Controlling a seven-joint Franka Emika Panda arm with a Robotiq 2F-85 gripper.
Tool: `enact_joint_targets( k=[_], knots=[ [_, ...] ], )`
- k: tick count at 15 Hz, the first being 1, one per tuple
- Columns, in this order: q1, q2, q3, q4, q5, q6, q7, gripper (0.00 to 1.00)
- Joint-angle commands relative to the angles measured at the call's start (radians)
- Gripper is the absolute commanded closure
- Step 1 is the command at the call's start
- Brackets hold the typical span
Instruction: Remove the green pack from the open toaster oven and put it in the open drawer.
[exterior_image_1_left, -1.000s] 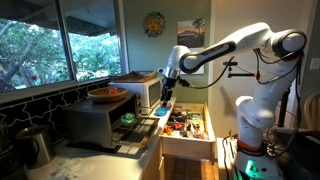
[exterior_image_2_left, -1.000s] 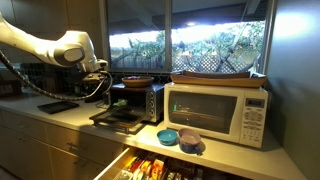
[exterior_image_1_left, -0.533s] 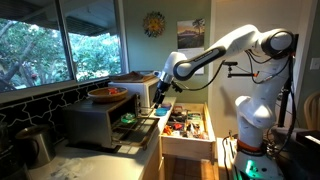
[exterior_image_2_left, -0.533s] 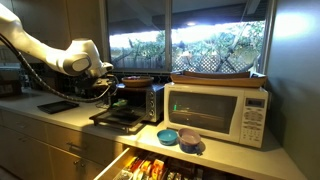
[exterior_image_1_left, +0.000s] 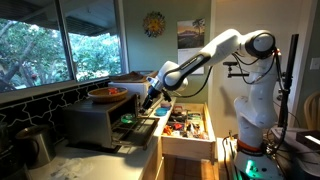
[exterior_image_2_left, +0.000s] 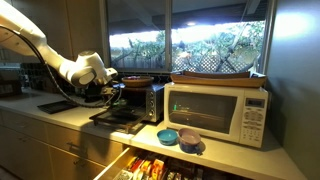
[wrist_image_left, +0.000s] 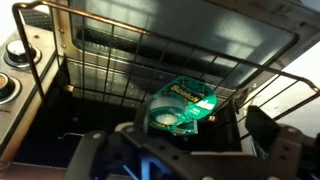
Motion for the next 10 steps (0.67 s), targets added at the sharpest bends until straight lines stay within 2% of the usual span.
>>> enact_joint_targets(
  k=[1, 10],
  knots=[
    [0.048, 0.091, -0.021, 0.062, 0.112, 0.067, -0.071, 0.00],
    [0.045, 0.248, 0.002, 0.177, 0.291, 0.152, -0.263, 0.00]
  ],
)
